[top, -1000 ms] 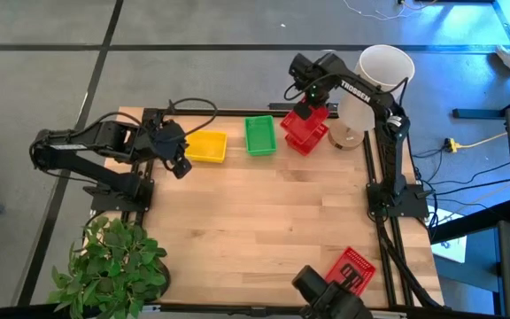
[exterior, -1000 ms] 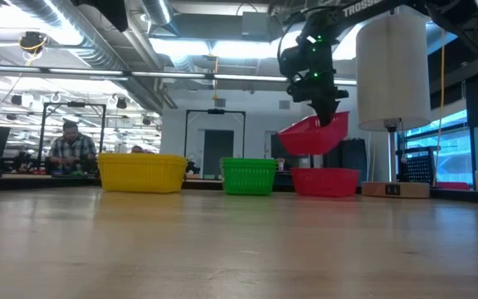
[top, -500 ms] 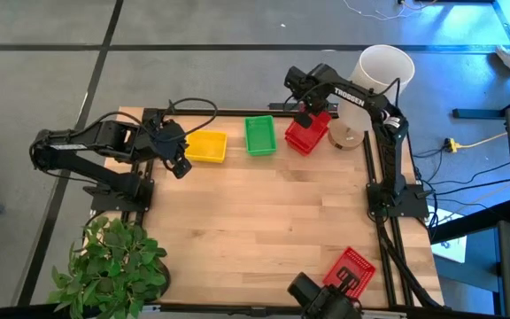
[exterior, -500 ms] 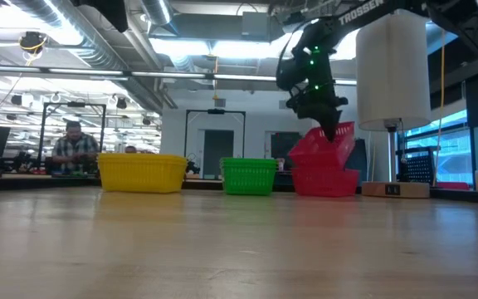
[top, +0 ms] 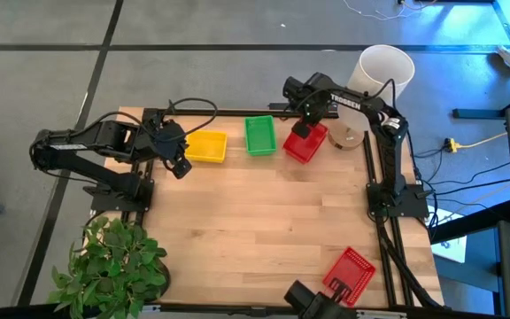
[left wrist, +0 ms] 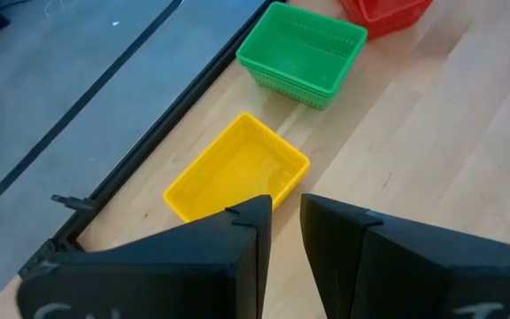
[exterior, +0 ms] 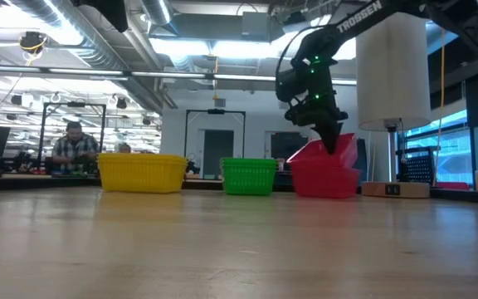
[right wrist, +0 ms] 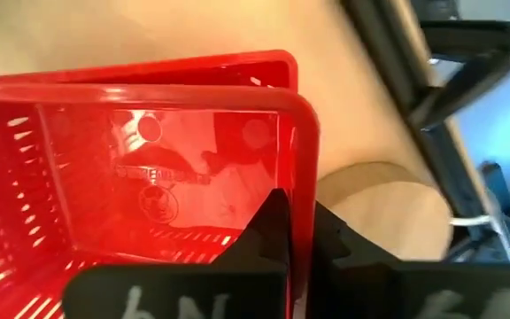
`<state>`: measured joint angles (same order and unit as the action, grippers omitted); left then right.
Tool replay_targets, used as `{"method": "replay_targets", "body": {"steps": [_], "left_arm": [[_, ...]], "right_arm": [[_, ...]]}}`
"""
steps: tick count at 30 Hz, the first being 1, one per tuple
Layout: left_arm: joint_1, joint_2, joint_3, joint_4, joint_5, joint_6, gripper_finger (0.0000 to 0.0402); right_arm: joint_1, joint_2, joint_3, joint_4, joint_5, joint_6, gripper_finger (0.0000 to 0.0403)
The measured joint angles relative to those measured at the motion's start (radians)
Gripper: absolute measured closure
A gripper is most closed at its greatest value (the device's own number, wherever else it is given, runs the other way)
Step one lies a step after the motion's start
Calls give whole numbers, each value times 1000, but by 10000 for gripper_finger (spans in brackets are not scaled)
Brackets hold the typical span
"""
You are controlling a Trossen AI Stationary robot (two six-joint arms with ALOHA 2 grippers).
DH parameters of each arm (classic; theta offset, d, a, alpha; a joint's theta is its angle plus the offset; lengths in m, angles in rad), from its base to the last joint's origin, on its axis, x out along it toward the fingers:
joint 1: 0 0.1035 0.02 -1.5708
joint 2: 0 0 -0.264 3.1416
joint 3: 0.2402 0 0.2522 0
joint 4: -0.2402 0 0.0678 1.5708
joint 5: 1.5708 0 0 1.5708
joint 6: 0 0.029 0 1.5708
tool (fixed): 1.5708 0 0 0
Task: Stack baskets by color
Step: Stack the middle red bin on top of the top red bin
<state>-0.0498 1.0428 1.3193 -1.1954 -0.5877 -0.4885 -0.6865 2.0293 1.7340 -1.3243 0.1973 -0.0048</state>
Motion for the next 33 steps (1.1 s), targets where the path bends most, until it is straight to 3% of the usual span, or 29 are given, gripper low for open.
{"method": "replay_targets", "body": {"steps": [5, 12, 20, 33], "left_arm": [[0, 0, 0, 0, 4, 0, 347], [0, 0, 0, 0, 6, -3, 347], [0, 0, 0, 0, 29, 1, 347], [-1, 0, 0, 0, 29, 1, 347]], "right_arm": [[50, 0, -2, -6, -109, -1, 403], [105, 0, -2, -5, -119, 0, 403], [137, 0, -2, -5, -200, 0, 401], [148, 0, -2, 14, -226, 1, 334]]}}
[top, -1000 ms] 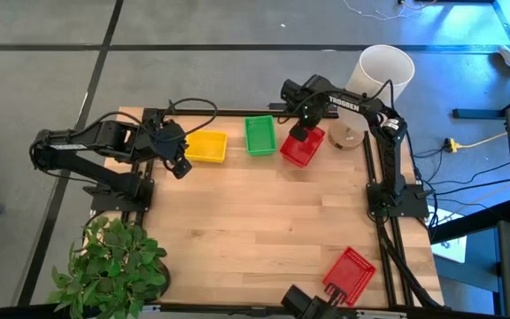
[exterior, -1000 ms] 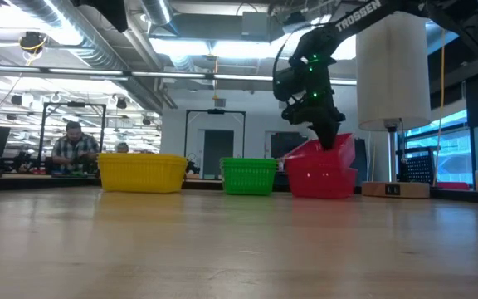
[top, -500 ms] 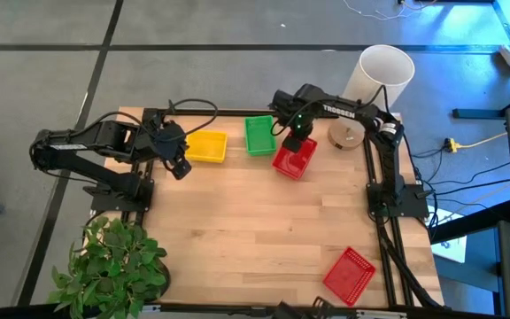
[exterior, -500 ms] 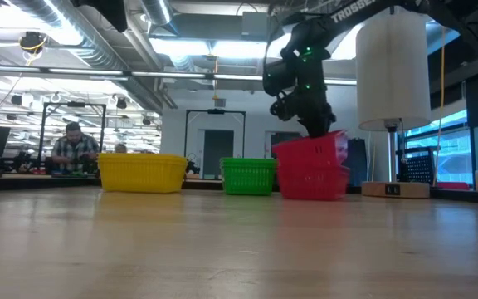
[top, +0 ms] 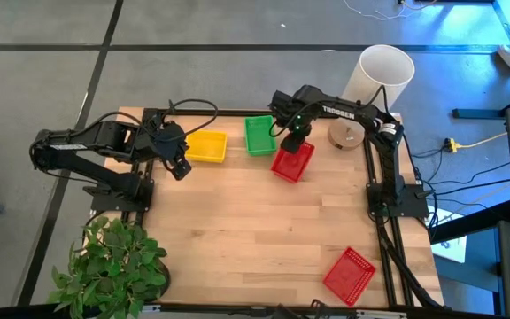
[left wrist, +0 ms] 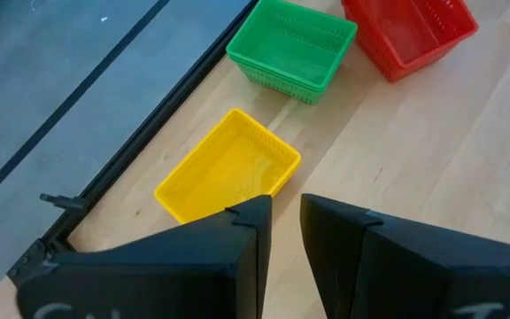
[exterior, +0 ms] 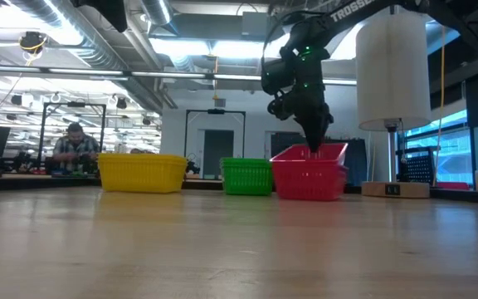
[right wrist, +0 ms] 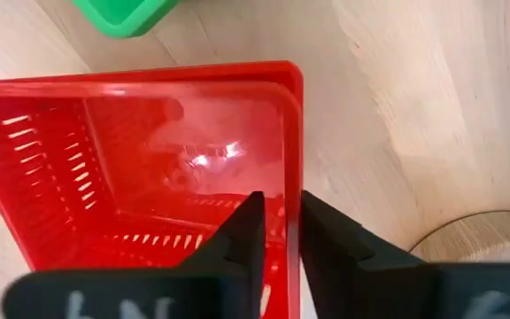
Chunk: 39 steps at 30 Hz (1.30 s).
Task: Stack baskets by color
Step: Stack the middle red bin on top of the top red bin, then stack the bottom red bin on top of the top red bins
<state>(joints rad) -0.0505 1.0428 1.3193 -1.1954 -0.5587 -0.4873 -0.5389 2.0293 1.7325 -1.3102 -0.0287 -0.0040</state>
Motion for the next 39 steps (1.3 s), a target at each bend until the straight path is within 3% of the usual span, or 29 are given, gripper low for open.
{"method": "replay_targets", "body": {"steps": [6, 12, 20, 33, 39], "left_arm": [[0, 0, 0, 0, 0, 0, 347], [0, 0, 0, 0, 5, 0, 347], [0, 0, 0, -1, 29, 2, 347], [0, 0, 0, -2, 29, 52, 347], [0, 0, 0, -1, 29, 65, 347]], "right_arm": [[19, 0, 0, -16, 0, 3, 297], [35, 0, 35, -54, 8, -2, 294], [93, -26, 222, -121, 178, -1, 293], [283, -297, 295, -119, 175, -1, 293], [404, -382, 295, -151, 103, -29, 292]]}}
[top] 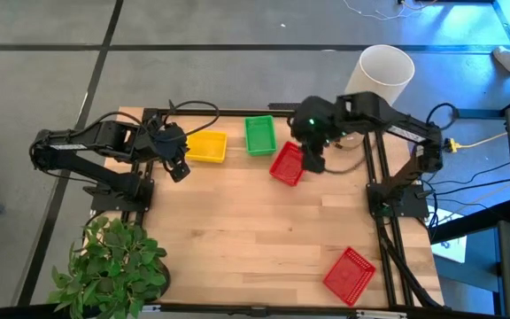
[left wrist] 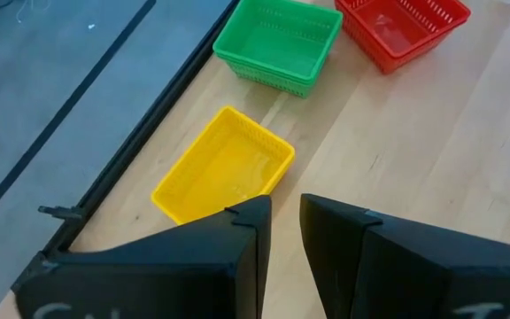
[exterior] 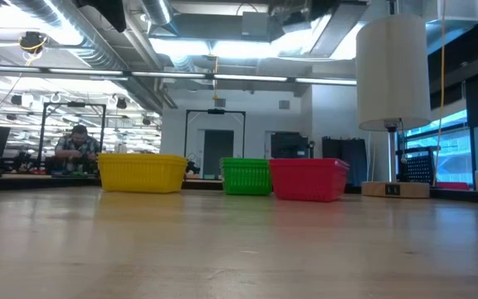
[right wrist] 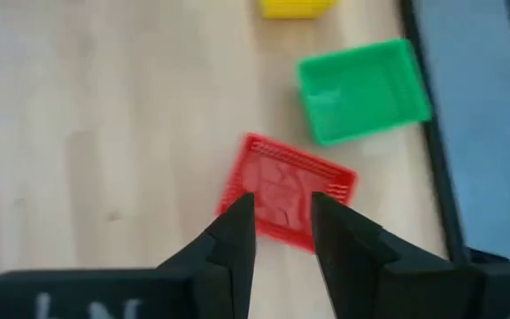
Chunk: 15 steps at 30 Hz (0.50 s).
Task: Stack baskets by color
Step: Stack the bottom red bin on top of the top red bins
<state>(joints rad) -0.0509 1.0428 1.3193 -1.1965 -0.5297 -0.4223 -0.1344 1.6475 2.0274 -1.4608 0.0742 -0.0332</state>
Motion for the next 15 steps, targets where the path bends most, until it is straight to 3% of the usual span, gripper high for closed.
{"method": "replay_targets", "body": {"steps": [5, 15], "left_arm": [[0, 0, 0, 0, 0, 7, 347], [0, -13, 0, 1, 0, 9, 347]], "right_arm": [[96, -19, 0, -55, -30, 33, 292], [334, -101, -5, -111, -50, 289, 292]]}}
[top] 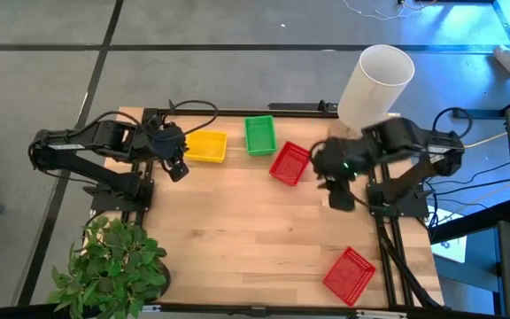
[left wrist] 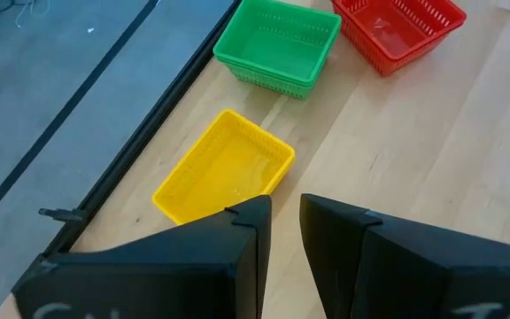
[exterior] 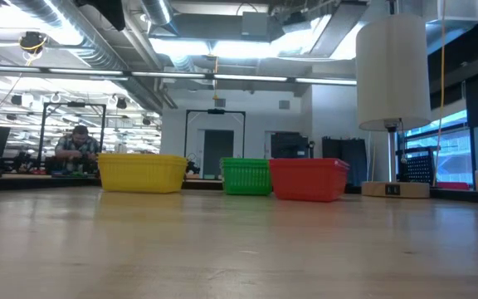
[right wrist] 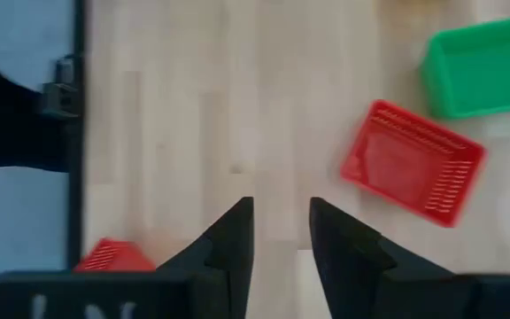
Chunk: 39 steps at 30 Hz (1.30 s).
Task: Stack baskets by color
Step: Stack the bottom red bin on top of the top red bins
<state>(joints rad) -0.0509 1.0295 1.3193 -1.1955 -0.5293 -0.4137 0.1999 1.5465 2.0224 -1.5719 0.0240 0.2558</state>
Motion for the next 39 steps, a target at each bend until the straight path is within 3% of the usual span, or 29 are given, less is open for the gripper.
{"method": "replay_targets", "body": {"steps": [4, 10, 15, 25, 39], "left_arm": [[0, -5, 0, 0, 0, 6, 347], [0, -10, 0, 0, 0, 8, 347], [0, -11, 0, 0, 0, 19, 347], [0, -11, 0, 3, 1, 52, 347], [0, -11, 0, 5, 22, 77, 347]], "right_arm": [[113, -34, -27, 3, 32, 148, 292], [274, -127, -215, 2, 183, 403, 292], [359, -183, -380, 68, 177, 679, 292], [406, -179, -651, 229, -26, 966, 292], [407, -179, -994, 439, -310, 1210, 292]]}}
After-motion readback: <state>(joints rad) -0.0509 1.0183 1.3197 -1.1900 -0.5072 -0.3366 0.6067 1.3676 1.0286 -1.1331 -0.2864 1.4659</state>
